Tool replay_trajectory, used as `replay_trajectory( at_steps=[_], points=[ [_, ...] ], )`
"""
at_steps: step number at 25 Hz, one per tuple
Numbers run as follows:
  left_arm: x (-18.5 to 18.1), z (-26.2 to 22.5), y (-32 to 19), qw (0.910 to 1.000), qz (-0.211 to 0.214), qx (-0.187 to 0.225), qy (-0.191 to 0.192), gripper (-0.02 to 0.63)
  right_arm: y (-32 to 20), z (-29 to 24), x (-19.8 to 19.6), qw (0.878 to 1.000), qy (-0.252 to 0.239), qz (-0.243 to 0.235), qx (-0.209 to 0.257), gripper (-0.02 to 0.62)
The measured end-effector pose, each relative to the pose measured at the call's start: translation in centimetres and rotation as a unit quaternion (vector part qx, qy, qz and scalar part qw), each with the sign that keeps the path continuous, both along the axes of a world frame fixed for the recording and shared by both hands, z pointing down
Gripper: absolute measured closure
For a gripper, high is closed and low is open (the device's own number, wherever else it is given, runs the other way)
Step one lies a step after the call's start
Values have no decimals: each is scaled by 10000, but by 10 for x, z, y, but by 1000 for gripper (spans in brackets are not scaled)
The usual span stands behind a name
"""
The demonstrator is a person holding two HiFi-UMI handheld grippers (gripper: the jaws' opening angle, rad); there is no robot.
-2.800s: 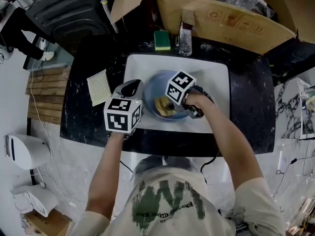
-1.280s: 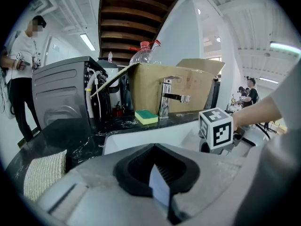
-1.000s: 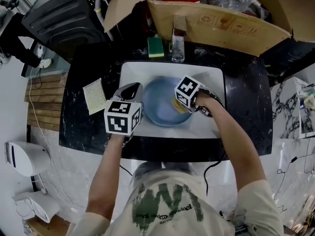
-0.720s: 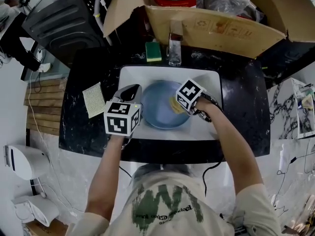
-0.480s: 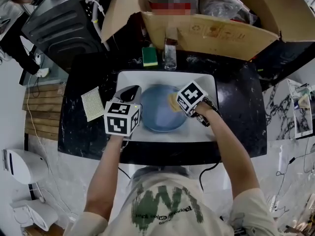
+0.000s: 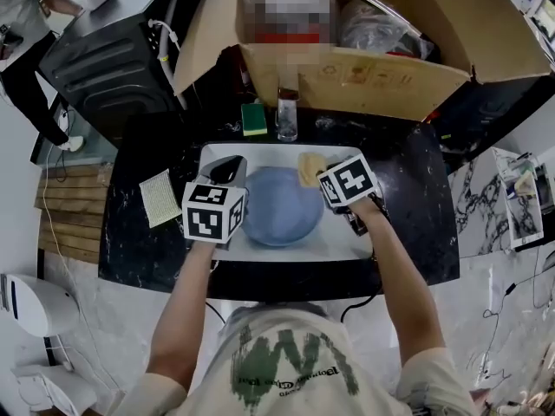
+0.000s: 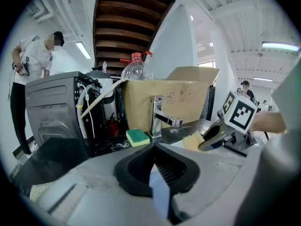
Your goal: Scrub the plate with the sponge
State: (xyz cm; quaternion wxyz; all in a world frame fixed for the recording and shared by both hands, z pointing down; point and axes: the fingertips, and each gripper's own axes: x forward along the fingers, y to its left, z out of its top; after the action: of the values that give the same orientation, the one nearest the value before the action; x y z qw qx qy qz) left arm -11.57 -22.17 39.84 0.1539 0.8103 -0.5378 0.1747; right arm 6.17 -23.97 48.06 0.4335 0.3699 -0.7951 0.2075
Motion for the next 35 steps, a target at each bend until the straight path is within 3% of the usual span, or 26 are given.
replay_trajectory(
  at_steps=[6, 16, 23, 35],
  points=[
    [-3, -17, -4, 9999, -84, 116, 13, 607, -11, -53, 5, 9924, -759, 585, 769, 535],
    [-9, -35, -4, 9996, -16, 276, -9, 607, -12, -116, 8, 9617, -1714, 1209, 1762, 535],
    [-17, -43, -2, 9990, -95, 438, -35, 607, -7, -138, 1, 9435, -1975, 1146, 2401, 538],
    [-23, -44, -2, 9989, -168, 445, -22, 607, -5, -140, -1, 9421, -1911, 1117, 2520, 538]
  ],
)
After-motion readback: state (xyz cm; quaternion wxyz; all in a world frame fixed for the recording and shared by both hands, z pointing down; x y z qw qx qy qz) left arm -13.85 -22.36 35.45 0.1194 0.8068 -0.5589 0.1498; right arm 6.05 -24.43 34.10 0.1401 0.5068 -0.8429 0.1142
